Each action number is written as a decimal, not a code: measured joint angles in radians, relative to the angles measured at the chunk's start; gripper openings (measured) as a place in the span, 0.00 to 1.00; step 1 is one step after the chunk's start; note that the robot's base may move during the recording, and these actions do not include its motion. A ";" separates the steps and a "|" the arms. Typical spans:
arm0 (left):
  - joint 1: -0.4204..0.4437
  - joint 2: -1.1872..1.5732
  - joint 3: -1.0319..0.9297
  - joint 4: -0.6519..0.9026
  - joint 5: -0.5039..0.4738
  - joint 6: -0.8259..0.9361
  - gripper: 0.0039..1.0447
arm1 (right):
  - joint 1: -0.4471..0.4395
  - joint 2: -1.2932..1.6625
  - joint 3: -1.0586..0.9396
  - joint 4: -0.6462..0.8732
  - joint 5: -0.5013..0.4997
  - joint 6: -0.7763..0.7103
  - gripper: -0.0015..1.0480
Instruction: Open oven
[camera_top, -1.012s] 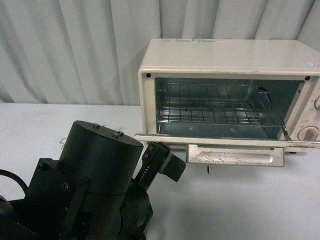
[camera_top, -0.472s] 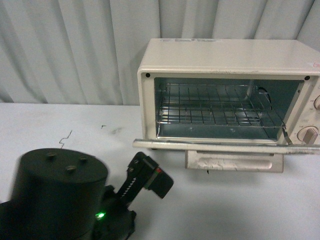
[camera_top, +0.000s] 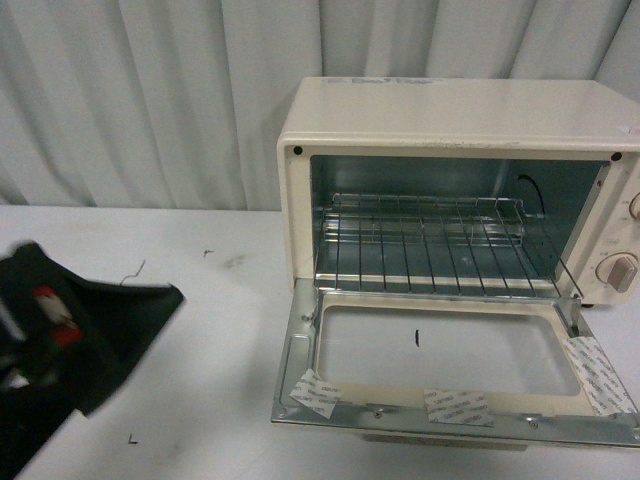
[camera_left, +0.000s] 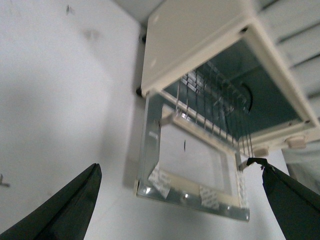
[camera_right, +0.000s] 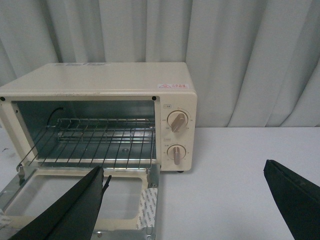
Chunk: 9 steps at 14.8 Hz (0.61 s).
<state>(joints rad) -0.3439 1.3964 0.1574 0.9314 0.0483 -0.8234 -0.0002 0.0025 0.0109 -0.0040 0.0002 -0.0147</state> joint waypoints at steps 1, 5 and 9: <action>0.030 -0.119 -0.002 -0.061 0.000 0.045 0.94 | 0.000 0.000 0.000 0.000 0.000 0.000 0.94; 0.085 -0.341 -0.045 -0.026 -0.167 0.301 0.81 | 0.000 0.000 0.000 0.000 0.000 0.000 0.94; 0.208 -0.607 -0.128 -0.174 -0.184 0.765 0.31 | 0.000 0.000 0.000 0.000 0.000 0.000 0.94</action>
<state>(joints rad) -0.1364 0.7898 0.0292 0.7570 -0.1360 -0.0586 -0.0002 0.0025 0.0109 -0.0036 -0.0002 -0.0147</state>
